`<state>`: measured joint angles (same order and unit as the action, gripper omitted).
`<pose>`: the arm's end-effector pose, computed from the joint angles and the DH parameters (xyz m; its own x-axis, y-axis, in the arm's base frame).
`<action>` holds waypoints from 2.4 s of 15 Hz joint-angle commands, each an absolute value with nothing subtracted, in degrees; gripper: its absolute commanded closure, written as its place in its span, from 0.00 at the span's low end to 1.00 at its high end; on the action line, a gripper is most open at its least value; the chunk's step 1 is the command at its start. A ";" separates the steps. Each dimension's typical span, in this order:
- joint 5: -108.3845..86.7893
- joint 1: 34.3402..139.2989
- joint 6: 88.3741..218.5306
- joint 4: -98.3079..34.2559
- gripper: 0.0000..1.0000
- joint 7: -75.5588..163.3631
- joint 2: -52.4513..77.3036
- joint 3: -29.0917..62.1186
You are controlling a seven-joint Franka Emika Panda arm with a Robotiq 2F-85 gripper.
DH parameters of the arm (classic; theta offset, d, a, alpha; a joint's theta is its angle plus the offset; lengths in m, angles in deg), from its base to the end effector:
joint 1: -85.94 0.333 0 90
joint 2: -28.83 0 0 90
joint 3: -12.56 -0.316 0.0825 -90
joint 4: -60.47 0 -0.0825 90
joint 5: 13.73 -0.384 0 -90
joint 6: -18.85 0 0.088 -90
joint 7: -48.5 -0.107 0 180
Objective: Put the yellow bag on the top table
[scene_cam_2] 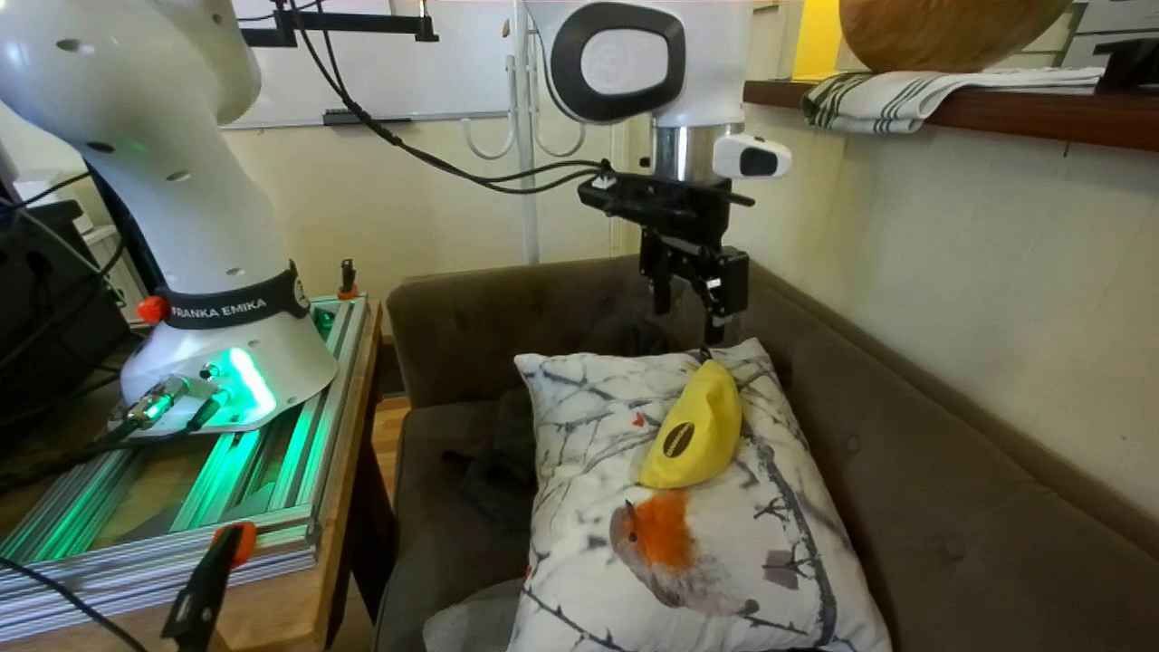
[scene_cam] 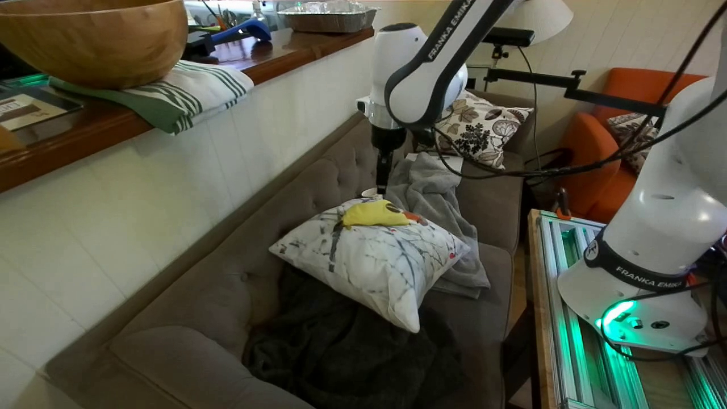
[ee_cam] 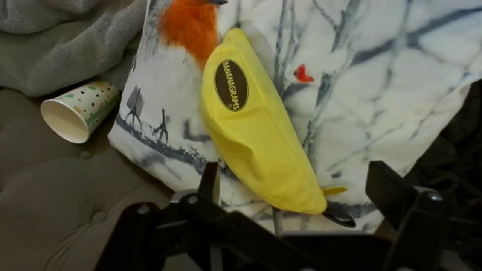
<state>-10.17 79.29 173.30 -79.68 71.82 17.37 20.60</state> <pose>0.4762 -0.1244 0.2261 0.9777 0.2087 0.0223 0.2066 -0.9758 0.0721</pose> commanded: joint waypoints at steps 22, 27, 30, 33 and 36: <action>-7.30 71.81 180.49 -59.47 0.00 76.21 -12.14 13.16; -5.63 73.43 181.21 -58.26 0.47 72.77 -12.43 14.84; -6.20 73.26 177.80 -60.07 0.69 71.72 -8.87 14.78; -7.81 71.21 173.69 -61.83 0.88 73.30 -5.05 12.59; -10.89 68.71 170.76 -63.48 0.96 74.59 -1.01 10.32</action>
<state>-8.17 71.44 173.67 -60.05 73.59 -6.69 13.00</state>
